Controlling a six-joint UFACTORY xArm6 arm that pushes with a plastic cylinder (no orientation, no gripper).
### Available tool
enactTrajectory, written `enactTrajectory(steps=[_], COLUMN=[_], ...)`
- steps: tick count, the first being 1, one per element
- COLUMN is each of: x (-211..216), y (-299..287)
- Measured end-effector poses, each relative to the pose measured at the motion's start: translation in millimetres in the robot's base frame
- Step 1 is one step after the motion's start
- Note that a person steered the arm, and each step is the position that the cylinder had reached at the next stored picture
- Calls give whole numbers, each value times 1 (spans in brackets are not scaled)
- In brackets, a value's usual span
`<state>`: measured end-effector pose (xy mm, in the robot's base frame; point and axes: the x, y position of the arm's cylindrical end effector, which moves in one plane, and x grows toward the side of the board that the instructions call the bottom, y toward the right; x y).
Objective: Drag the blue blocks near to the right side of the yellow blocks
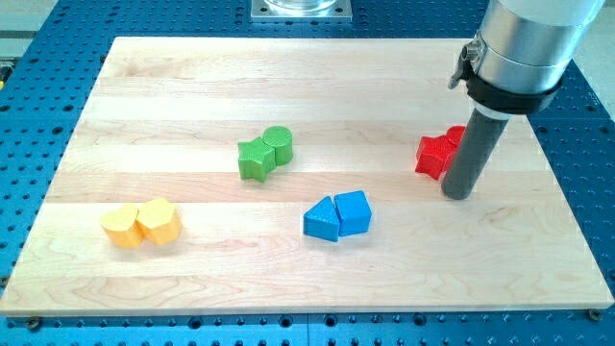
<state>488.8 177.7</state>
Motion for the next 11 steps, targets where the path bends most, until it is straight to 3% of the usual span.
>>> enactTrajectory(steps=[1,2,3,4,5,6,7,10,11], x=[-12,-34,-6,41,51,83,97,91,88], y=[6,-37,-92,-93,-163,-150,-229,-195,-243])
